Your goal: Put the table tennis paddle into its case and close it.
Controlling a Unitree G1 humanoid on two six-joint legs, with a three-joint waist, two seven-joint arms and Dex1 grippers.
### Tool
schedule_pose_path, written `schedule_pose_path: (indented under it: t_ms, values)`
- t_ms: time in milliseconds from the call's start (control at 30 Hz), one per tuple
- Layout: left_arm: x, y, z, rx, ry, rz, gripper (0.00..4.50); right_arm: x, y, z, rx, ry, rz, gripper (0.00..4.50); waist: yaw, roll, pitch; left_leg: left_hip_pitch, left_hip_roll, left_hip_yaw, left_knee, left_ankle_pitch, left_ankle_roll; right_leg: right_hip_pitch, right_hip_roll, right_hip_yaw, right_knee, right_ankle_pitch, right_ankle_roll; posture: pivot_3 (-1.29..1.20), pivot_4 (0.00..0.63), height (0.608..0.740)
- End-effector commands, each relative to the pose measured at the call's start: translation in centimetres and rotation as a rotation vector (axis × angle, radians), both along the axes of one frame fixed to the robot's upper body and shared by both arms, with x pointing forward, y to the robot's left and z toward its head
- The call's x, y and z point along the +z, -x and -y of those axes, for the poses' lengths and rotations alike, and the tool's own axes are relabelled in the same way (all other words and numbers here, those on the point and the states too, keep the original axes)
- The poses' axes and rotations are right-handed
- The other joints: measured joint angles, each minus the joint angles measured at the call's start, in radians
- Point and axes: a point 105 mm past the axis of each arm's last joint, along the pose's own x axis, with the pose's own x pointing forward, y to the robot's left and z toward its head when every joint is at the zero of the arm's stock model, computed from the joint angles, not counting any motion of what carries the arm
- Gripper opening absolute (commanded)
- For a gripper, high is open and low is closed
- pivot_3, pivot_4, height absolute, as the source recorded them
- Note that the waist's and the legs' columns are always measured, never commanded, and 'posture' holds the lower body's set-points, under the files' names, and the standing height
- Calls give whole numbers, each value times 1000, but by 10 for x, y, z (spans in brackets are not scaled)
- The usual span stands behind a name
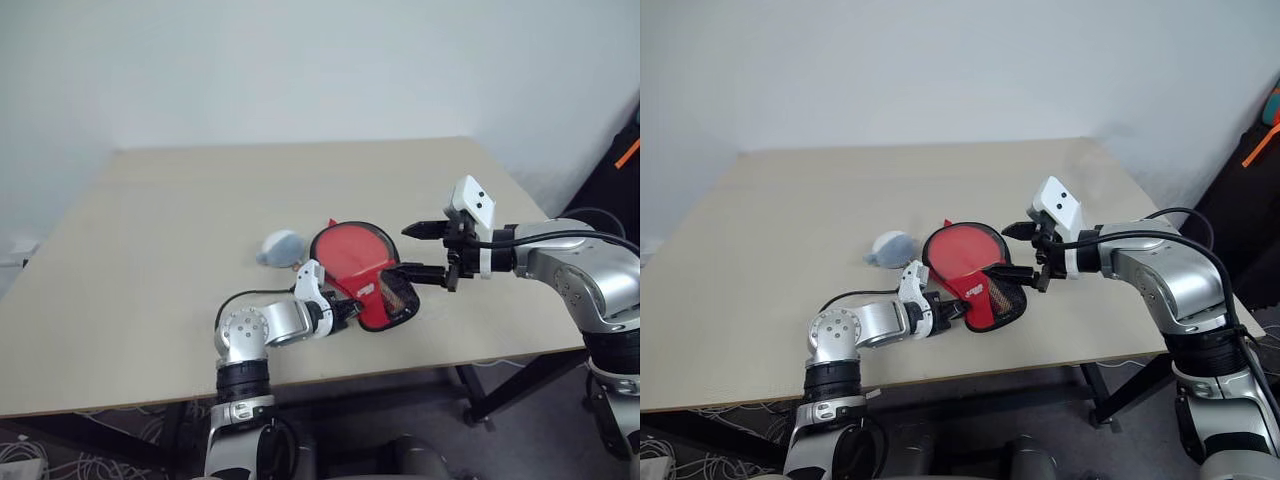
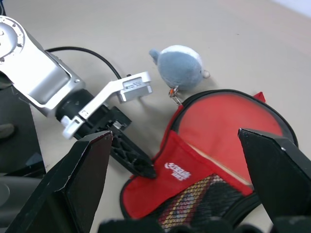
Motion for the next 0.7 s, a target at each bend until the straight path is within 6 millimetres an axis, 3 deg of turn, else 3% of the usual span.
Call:
schedule_pose_path:
  t_ms: [33,133,333,467,700]
  values:
    - [7,14,-10,-75,-53,7,23,21,0,-1,5,-35,69,4500,-2,0,0,0,0,0,0,0,0,0,0,0,0,0,0,0,0,706]
    - [22,24,-15,-133,-25,72,23,20,-1,-2,7,-41,63,4500,-3,-1,2,0,1,0,-1,0,-1,-1,0,1,0,0,1,0,0,706]
    - [29,52,-23,-238,-10,95,23,18,-2,-7,19,-50,53,4500,0,-2,3,0,0,0,-2,0,-2,-1,-1,1,0,0,0,0,0,706]
    - [41,73,-20,-245,35,70,23,16,0,-11,35,-58,38,4500,2,-3,3,0,-1,0,-2,0,-2,-2,-2,3,0,0,0,0,0,706]
    - [45,103,-8,-267,57,58,23,10,5,-19,62,-69,1,4500,7,-2,3,0,-2,3,-2,0,-2,-2,-2,7,0,0,0,0,0,706]
